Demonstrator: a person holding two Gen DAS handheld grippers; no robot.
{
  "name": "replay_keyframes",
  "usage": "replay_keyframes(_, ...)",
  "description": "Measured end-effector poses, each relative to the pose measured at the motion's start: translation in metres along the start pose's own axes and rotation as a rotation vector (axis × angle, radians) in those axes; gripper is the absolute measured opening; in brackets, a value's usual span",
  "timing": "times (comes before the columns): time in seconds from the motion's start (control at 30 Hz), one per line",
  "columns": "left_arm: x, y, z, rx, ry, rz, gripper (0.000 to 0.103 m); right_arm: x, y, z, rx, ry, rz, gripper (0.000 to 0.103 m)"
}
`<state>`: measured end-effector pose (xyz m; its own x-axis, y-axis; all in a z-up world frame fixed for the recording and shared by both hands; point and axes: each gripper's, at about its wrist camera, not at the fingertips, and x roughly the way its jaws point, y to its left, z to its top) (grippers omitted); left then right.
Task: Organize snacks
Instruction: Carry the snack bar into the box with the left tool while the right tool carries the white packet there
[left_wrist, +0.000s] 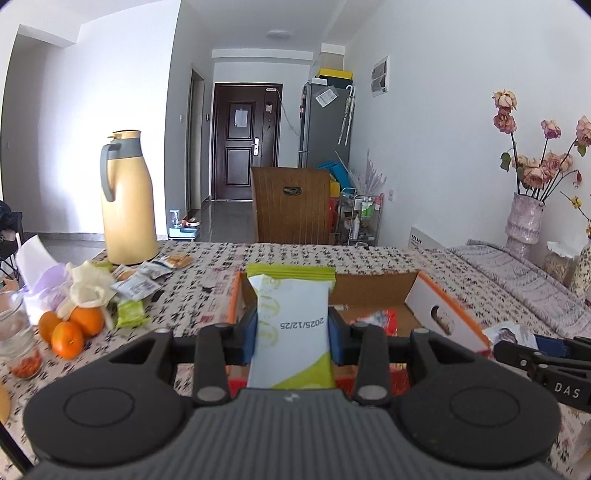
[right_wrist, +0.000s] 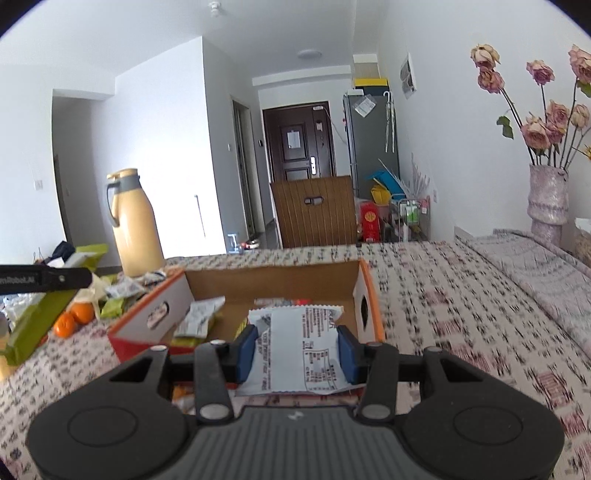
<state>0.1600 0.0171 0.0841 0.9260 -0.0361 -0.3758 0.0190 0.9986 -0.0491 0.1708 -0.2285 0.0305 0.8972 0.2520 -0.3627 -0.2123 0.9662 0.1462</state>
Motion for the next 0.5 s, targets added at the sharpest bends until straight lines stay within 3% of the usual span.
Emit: replay_keyframes(0.5,0.093,-0.019,0.037,-0.043,0.026,0.007,0.038,0.094,-0.007,0.045,0.013,0.015,0.018,0.045)
